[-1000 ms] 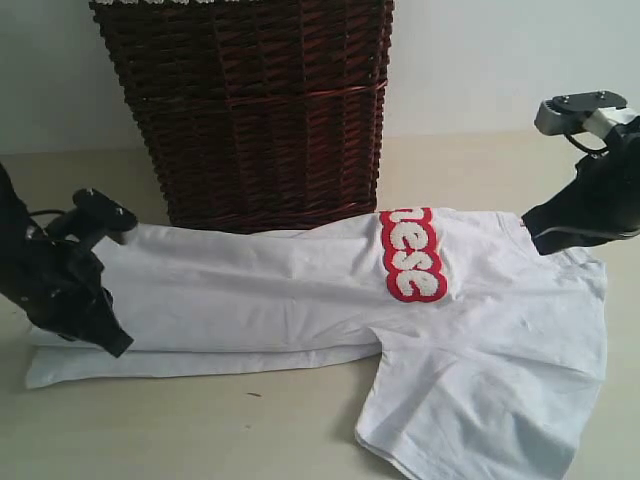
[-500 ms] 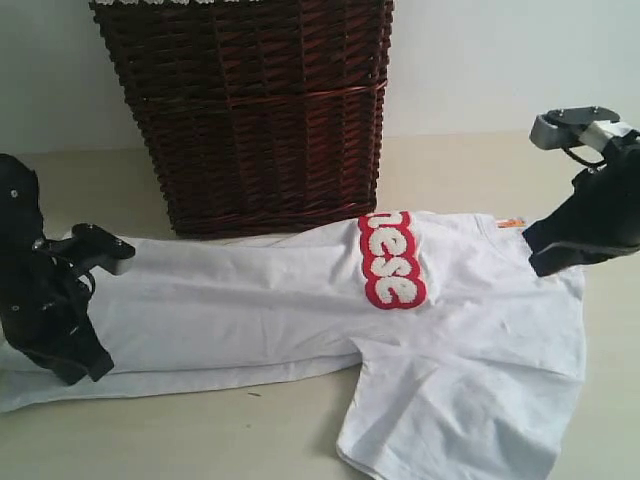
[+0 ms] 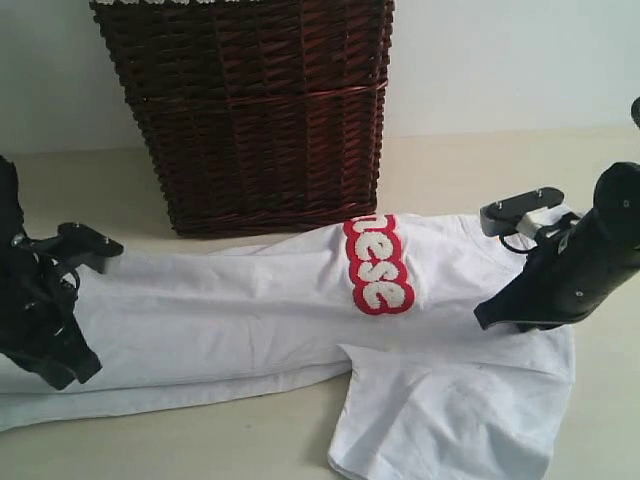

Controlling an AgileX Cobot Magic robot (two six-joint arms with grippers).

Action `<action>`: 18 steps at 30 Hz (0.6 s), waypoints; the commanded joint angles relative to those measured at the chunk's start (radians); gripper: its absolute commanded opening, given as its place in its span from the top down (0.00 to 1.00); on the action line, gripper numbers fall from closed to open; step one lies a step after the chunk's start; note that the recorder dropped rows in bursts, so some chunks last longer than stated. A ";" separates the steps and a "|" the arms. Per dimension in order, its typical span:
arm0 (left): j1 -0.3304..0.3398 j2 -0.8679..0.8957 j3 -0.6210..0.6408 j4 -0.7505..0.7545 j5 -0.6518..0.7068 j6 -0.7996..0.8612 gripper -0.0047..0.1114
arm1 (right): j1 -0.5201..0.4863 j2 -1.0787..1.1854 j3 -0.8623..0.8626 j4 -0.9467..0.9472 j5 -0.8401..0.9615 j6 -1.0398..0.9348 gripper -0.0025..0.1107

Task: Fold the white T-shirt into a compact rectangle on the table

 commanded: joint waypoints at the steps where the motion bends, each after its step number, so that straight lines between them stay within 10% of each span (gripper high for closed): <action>1: -0.002 0.005 0.042 -0.038 -0.049 0.012 0.96 | -0.002 0.035 0.008 -0.047 0.063 0.054 0.98; 18: -0.010 0.009 0.080 0.010 0.030 -0.039 0.96 | -0.002 -0.105 0.090 -0.038 0.188 0.091 0.98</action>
